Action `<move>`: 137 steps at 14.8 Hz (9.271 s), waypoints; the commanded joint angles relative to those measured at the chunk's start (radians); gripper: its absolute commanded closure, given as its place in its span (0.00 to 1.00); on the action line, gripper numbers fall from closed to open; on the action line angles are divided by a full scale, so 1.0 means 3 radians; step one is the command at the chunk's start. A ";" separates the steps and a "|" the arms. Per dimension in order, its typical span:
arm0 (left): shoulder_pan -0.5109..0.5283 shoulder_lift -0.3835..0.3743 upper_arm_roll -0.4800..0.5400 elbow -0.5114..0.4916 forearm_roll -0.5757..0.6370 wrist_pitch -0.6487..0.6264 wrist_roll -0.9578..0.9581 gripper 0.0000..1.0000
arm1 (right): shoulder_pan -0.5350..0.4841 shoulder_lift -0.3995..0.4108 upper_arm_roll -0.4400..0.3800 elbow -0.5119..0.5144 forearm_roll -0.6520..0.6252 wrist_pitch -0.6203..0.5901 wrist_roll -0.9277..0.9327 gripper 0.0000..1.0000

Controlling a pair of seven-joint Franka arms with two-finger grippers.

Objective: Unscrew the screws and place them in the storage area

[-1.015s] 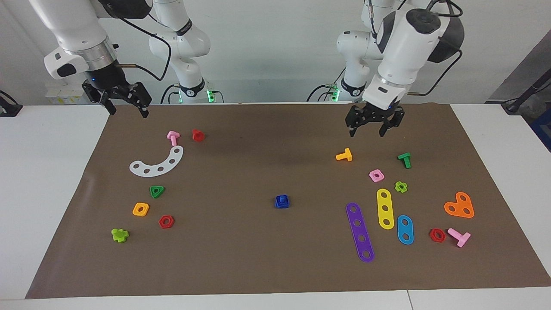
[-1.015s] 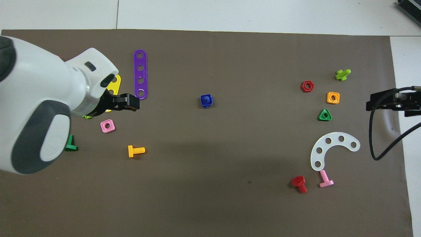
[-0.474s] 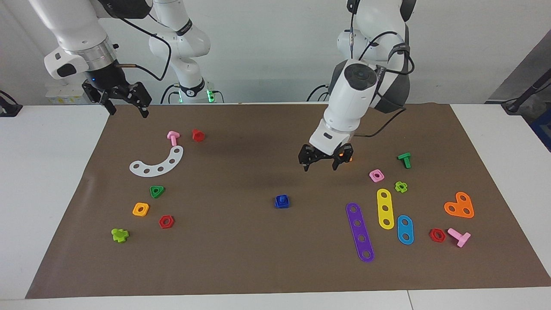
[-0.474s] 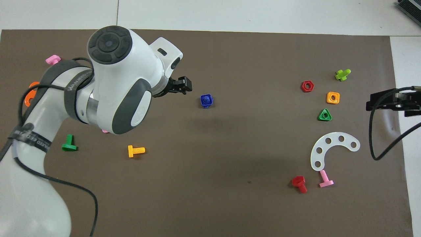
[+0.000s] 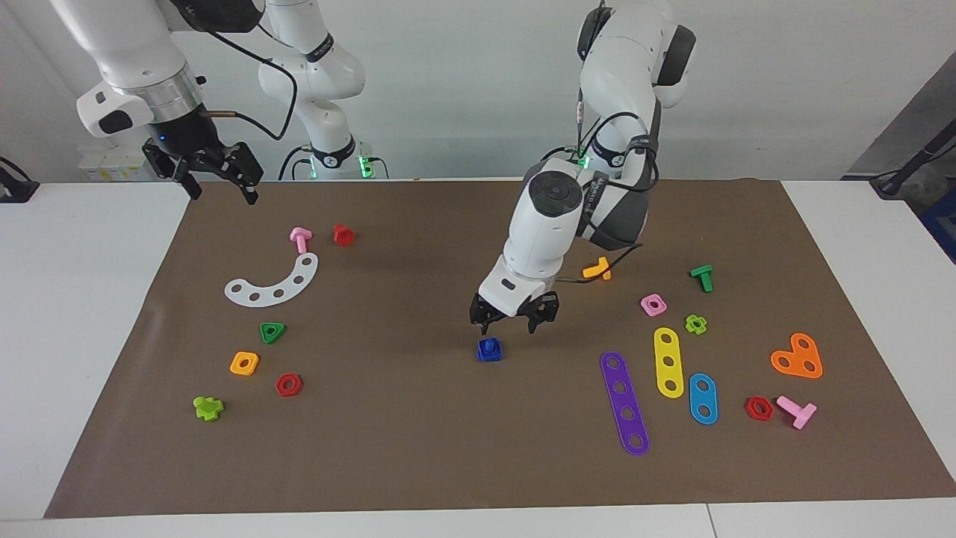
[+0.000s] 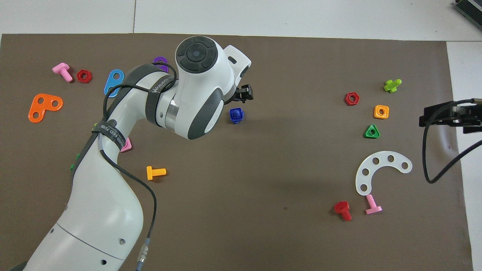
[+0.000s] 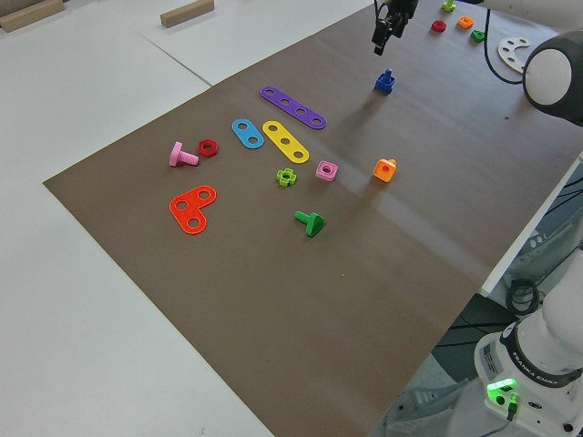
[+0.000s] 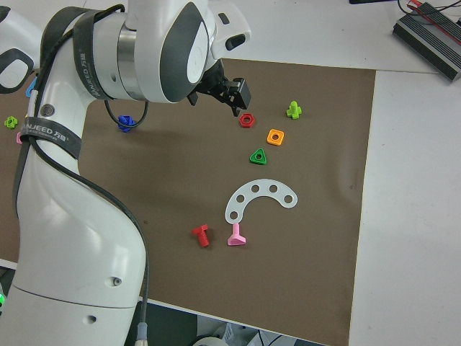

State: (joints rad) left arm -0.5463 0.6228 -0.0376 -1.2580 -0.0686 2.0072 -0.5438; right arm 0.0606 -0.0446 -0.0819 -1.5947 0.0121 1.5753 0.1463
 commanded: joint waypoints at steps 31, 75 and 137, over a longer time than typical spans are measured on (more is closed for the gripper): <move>-0.0188 0.0276 0.0054 -0.0363 0.0295 0.0555 -0.0064 0.32 | -0.0023 -0.0061 0.0017 -0.0058 0.0006 0.0005 -0.0079 0.00; 0.0179 0.0046 0.0064 0.0159 0.0152 -0.0437 -0.0064 0.58 | -0.0023 -0.0061 0.0017 -0.0058 0.0006 0.0005 -0.0079 0.00; 0.1796 -0.2347 0.0059 -0.1656 0.0198 -0.1087 0.1945 0.00 | 0.1879 0.2393 0.0048 0.0637 -0.0296 0.2444 0.2023 0.11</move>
State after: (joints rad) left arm 0.0047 -0.0303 -0.0265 -1.6813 -0.0128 1.6333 0.0463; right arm 0.6303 0.6657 -0.0722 -1.4289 -0.0594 2.3059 0.7526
